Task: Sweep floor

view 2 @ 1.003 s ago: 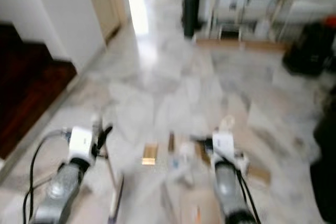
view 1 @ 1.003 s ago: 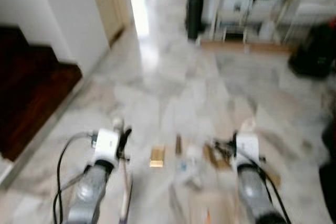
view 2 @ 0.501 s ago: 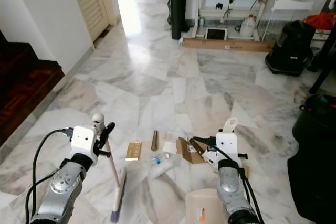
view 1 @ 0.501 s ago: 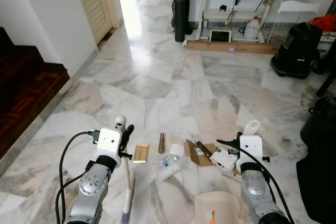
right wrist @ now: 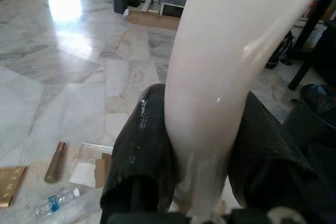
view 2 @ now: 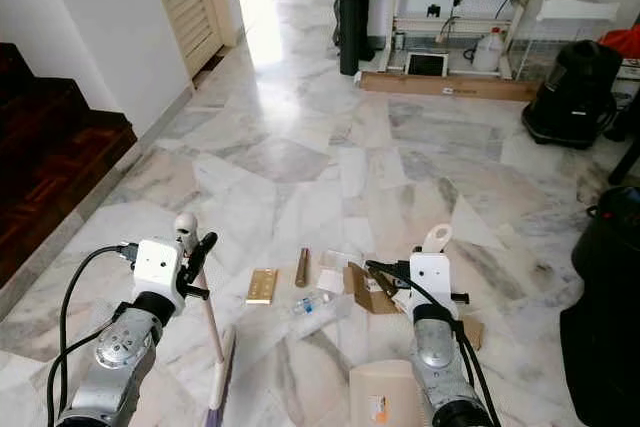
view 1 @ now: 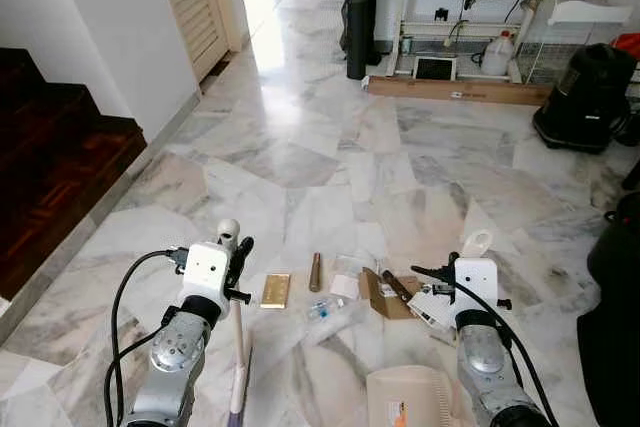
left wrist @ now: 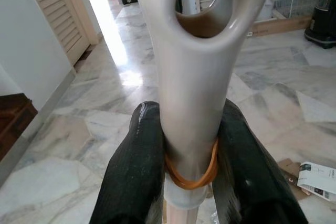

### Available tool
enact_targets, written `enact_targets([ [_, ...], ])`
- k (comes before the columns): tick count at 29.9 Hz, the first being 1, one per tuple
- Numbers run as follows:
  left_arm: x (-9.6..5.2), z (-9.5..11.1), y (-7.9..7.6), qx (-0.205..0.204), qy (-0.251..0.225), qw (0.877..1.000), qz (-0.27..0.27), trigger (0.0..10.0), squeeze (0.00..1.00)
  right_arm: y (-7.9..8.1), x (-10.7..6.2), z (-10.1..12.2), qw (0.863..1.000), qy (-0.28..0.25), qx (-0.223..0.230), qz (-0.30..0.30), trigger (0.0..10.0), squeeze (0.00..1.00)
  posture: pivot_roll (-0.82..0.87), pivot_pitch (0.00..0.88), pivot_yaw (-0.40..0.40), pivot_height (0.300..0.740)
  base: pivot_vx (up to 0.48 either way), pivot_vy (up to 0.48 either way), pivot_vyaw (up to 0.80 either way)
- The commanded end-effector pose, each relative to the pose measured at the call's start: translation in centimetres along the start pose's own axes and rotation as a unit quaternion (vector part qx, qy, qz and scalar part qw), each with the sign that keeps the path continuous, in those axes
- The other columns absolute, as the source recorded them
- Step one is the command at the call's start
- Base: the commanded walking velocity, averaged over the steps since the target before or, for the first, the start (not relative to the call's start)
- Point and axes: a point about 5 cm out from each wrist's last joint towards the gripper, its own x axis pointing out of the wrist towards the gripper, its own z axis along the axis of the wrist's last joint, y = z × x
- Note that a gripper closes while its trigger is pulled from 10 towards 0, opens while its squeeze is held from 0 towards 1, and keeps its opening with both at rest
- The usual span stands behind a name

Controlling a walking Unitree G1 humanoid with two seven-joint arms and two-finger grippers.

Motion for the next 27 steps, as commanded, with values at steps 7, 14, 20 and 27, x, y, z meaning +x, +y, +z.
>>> enact_targets([
  [7,0.11,0.45,0.73,-0.011,-0.005,1.0,0.014,10.0,0.0,0.52,0.21,0.34,1.0,0.001,0.009,0.006,10.0,0.0,0.07,0.007,0.072,0.74,0.0,0.192,-0.11],
  [14,0.08,0.52,0.77,-0.005,-0.007,1.0,0.012,10.0,0.0,0.84,0.18,0.45,1.0,-0.003,0.004,0.012,10.0,0.0,0.07,0.004,0.073,0.74,0.0,0.327,-0.53],
  [20,0.07,0.41,0.77,-0.014,-0.001,1.0,0.015,10.0,0.0,0.89,0.18,0.49,1.0,-0.003,0.006,0.011,10.0,0.0,0.07,0.001,0.074,0.74,0.0,0.164,0.0],
  [27,0.09,0.54,0.7,-0.006,-0.006,1.0,0.011,10.0,0.0,0.8,0.19,0.46,1.0,-0.002,0.005,0.01,10.0,0.0,0.07,0.0,0.072,0.74,0.0,0.274,0.0],
])
